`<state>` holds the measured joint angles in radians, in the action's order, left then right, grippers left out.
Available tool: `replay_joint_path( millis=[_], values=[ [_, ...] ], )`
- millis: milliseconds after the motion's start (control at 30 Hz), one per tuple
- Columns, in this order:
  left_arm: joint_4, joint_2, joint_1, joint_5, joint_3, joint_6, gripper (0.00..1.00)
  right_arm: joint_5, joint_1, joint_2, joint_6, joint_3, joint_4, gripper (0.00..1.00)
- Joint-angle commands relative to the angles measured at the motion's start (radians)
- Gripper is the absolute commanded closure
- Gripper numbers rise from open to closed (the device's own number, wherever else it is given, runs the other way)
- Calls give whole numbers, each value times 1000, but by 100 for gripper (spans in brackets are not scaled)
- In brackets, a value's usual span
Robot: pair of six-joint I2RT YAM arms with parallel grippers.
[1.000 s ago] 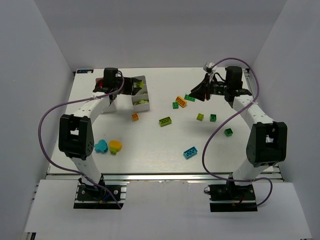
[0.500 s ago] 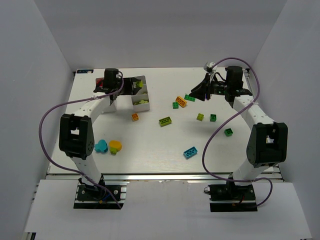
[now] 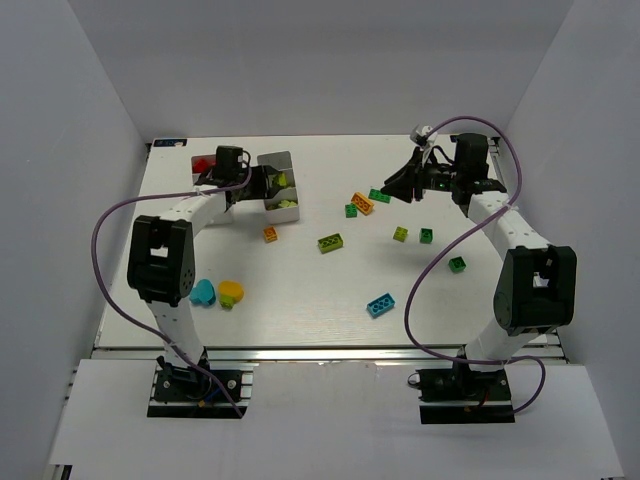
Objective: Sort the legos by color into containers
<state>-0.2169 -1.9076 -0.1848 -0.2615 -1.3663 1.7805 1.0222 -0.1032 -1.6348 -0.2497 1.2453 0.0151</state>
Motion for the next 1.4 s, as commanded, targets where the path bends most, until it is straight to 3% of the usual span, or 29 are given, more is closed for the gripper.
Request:
replay_joint_path(
  millis=[0,300,567,733,833,933,967,1033,1067,1100,1167,1200,1367],
  values=[
    [8,2,7,18,-33,2,64,22,8,36,3,-6,-38,60],
    [-15,-15,5,19,-70,-16,37,26,14,33,1,-6,-35,60],
    [-16,34,4,21,-77,-49,36,45,16,30,-34,3,-17,60],
    [48,137,1,-19,-30,-142,45,73,11,-11,-256,71,207,52],
    [147,238,-2,-44,47,-217,61,15,0,-51,-412,127,362,47],
    [317,372,1,-58,211,-375,79,-89,-18,-91,-451,172,420,47],
    [326,402,1,-56,276,-494,84,-162,-29,-105,-451,184,431,47],
    [268,478,-1,-45,311,-707,84,-233,-36,-149,-457,239,476,45],
    [207,496,-5,-13,312,-775,81,-247,-47,-166,-482,259,540,44],
    [156,510,-5,-9,318,-826,68,-264,-53,-178,-497,275,569,35],
    [55,556,-7,22,341,-944,54,-333,-79,-204,-560,293,641,28],
    [9,573,-7,46,367,-972,41,-370,-90,-209,-589,292,663,13],
    [-154,714,-8,243,432,-1116,12,-569,-110,-211,-697,232,681,11]
  ],
)
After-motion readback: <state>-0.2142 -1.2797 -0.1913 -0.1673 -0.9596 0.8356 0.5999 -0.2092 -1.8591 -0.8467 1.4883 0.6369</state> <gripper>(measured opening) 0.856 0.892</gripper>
